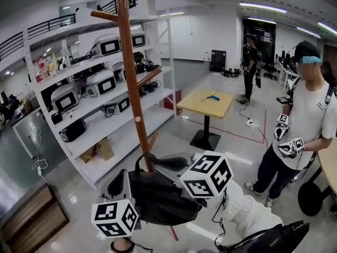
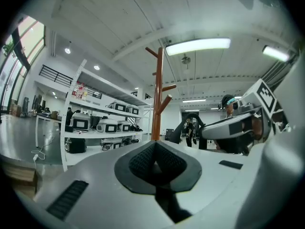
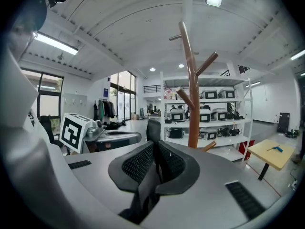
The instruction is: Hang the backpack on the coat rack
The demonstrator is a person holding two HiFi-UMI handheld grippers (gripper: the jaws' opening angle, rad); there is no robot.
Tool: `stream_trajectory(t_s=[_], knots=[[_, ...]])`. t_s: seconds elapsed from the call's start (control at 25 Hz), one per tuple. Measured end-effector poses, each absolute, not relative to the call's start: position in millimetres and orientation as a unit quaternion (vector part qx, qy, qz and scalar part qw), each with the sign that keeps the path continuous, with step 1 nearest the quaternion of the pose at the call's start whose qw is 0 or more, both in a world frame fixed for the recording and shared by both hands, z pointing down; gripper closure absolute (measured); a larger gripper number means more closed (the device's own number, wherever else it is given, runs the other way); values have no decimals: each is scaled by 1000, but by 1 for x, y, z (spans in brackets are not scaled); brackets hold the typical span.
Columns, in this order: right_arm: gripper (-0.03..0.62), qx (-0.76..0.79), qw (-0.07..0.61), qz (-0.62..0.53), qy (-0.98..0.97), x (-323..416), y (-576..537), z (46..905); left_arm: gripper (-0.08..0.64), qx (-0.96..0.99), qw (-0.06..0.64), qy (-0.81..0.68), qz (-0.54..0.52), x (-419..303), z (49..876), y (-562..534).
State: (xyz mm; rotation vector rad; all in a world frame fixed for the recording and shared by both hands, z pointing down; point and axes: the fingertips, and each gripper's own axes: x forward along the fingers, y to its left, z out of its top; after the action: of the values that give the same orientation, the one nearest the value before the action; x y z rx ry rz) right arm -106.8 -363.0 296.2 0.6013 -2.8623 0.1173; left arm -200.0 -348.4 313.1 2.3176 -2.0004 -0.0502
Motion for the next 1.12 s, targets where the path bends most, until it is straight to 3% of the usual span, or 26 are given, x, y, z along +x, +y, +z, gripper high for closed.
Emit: stream_trajectory(t_s=[0.44,1.12], knots=[[554,209,107,-24,-972,-123,-388,228,560,759,-15,-650,-40,-209,252,-344],[554,206,88,45,-973,-127,-443,211,560,757,-36,-649,-70,-205,226,-354]])
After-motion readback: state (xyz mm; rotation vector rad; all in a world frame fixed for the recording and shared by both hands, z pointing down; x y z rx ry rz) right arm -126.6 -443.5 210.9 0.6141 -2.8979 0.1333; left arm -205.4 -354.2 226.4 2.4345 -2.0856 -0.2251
